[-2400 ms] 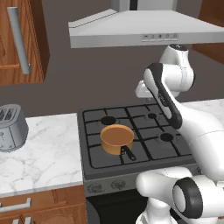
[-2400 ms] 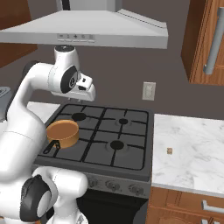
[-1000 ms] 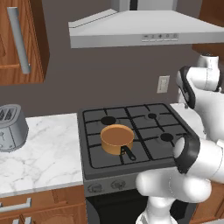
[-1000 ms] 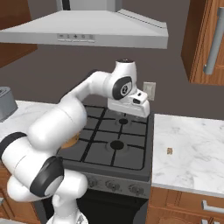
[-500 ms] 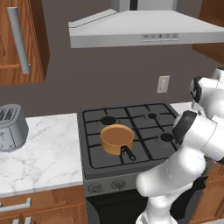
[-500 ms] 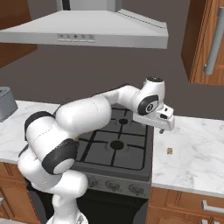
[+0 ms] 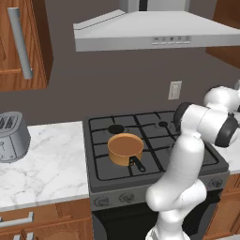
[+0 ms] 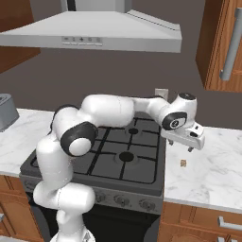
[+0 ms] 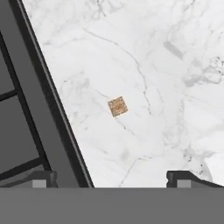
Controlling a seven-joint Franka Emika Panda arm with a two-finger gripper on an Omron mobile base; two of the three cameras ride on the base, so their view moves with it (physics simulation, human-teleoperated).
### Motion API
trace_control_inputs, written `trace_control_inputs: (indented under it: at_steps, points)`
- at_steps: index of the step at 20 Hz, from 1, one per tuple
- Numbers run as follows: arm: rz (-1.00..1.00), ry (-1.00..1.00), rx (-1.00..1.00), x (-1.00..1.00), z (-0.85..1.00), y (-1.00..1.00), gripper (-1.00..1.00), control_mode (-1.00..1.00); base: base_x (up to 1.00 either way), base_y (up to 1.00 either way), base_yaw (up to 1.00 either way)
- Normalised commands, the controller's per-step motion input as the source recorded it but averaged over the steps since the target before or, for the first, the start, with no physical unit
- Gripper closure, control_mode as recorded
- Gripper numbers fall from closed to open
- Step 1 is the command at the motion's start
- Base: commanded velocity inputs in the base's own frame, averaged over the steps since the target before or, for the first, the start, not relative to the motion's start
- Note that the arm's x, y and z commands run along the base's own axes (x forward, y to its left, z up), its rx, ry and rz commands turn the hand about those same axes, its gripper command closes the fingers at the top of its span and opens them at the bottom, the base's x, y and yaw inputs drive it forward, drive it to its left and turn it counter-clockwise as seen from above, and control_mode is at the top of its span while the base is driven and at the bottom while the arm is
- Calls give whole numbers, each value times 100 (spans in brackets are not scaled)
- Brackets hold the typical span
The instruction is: Pick up the sugar cube(s) and place them in the saucepan with hot chocolate.
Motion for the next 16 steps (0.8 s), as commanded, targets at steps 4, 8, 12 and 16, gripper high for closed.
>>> trace_control_inputs:
  at_steps: [4,8,12,16]
  points:
    - [-5,3,4,0,-14,-19,-100,-100,0,0,0]
    - [-7,4,0,6,-45,-5,-100,-100,0,0,0]
    - [-25,7,0,19,-48,-7,-100,-100,0,0,0]
    - [-20,4,0,16,-20,-3,-100,-100,0,0,0]
